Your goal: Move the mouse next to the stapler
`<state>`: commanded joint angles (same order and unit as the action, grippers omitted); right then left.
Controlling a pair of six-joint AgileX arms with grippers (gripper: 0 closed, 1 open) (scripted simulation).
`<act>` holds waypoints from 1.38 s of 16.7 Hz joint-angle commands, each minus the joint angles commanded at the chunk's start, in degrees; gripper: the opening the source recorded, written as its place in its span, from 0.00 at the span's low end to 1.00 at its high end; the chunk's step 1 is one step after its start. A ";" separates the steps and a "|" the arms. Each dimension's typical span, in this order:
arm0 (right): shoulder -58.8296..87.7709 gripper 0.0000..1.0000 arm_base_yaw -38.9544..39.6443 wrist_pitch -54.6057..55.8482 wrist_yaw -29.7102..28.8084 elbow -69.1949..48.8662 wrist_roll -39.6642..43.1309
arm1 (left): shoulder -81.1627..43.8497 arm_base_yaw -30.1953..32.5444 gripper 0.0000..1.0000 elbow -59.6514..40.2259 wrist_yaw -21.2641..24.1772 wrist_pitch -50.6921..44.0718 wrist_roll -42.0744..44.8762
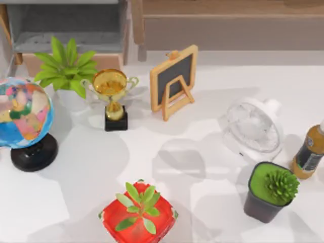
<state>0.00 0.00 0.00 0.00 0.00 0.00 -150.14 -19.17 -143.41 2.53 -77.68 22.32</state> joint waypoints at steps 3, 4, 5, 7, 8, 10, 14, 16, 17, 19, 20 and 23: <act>0.00 1.00 0.00 0.00 0.00 0.00 0.00 | 0.91 -0.33 1.00 1.18 -0.05 -0.12 0.32; 0.00 1.00 0.00 0.00 0.00 0.00 0.00 | 1.23 -0.39 1.00 1.71 -0.05 0.05 0.40; 0.00 1.00 0.00 0.00 0.00 0.00 0.00 | 1.50 -0.41 1.00 2.25 -0.04 0.40 0.44; 0.00 1.00 0.00 0.00 0.00 0.00 0.00 | 1.55 -0.43 1.00 3.43 -0.03 1.62 0.36; 0.00 1.00 0.00 0.00 0.00 0.00 0.00 | 1.25 -0.37 1.00 4.01 -0.03 2.52 0.25; 0.00 1.00 0.00 0.00 0.00 0.00 0.00 | 0.29 -0.10 1.00 4.89 -0.05 4.54 -0.06; 0.00 1.00 0.00 0.00 0.00 0.00 0.00 | -0.73 0.33 1.00 5.35 -0.06 6.03 -0.35; 0.00 1.00 0.00 0.00 0.00 0.00 0.00 | -0.73 0.33 1.00 5.35 -0.06 6.03 -0.35; 0.00 1.00 0.00 0.00 0.00 0.00 0.00 | -0.73 0.33 0.92 5.35 -0.06 6.03 -0.35; 0.00 1.00 0.00 0.00 0.00 0.00 0.00 | -0.73 0.33 0.77 5.35 -0.06 6.03 -0.35; 0.00 1.00 0.00 0.00 0.00 0.00 0.00 | -0.73 0.33 0.70 5.35 -0.06 6.03 -0.35; 0.00 1.00 0.00 0.00 0.00 0.00 0.00 | -0.73 0.33 0.47 5.35 -0.06 6.03 -0.35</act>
<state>0.00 0.00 0.00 0.00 0.00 0.00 -150.87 -18.84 -138.06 2.47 -71.64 21.97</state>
